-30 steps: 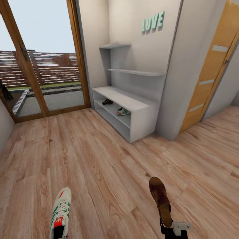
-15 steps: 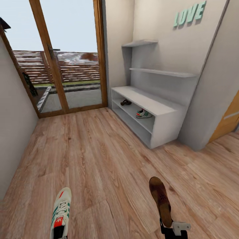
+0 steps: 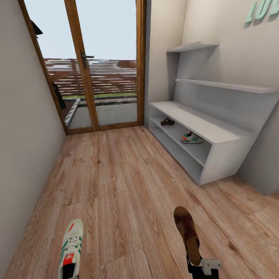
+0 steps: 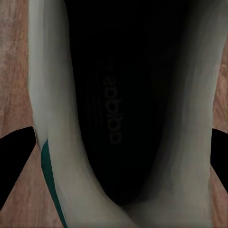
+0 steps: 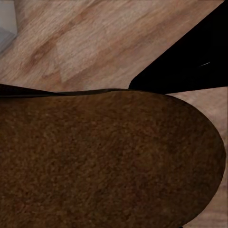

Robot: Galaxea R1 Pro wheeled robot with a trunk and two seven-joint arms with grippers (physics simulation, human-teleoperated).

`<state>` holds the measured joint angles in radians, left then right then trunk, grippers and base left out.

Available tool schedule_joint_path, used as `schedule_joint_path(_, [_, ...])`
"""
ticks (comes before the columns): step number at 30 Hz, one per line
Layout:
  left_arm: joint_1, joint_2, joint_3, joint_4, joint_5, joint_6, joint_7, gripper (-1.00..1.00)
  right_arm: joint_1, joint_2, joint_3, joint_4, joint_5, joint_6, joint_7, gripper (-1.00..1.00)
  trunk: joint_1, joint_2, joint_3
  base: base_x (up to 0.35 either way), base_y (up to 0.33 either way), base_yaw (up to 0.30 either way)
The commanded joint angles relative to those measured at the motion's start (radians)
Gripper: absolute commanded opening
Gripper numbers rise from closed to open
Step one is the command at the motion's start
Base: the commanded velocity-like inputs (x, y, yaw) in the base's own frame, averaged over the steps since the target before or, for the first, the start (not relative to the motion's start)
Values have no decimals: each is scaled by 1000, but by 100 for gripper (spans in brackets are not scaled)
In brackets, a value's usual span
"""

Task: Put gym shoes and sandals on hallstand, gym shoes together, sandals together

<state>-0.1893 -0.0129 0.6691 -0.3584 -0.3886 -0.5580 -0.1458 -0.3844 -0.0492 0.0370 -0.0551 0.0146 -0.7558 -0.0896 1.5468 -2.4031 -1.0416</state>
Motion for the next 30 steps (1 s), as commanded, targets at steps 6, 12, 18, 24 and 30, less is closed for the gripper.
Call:
schedule_joint_path(6, [-1,-1,8,-1,-3,-2,-8,-100,0,-8,7,1,4,-2,-3,-100,0,0,-1,295,155,16])
schedule_joint_path(12, [-1,-2,9,-1,-3,-2,-8,-100,0,-10,9,1,4,-2,-2,-100,0,0,-1,295,155,1])
schedule_joint_path(18, [-1,-2,9,-1,-3,-2,-8,-100,0,-11,9,1,4,-2,-3,-100,0,0,-1,295,155,0])
schedule_joint_path(24, [-1,-2,8,-1,-3,-2,-8,-100,0,-11,8,0,1,-3,-4,-100,0,0,-1,295,155,0])
schedule_joint_path(30, [-1,-2,8,-1,-4,-2,-8,-100,0,-10,8,0,-1,-3,-7,-100,0,0,-1,304,135,49])
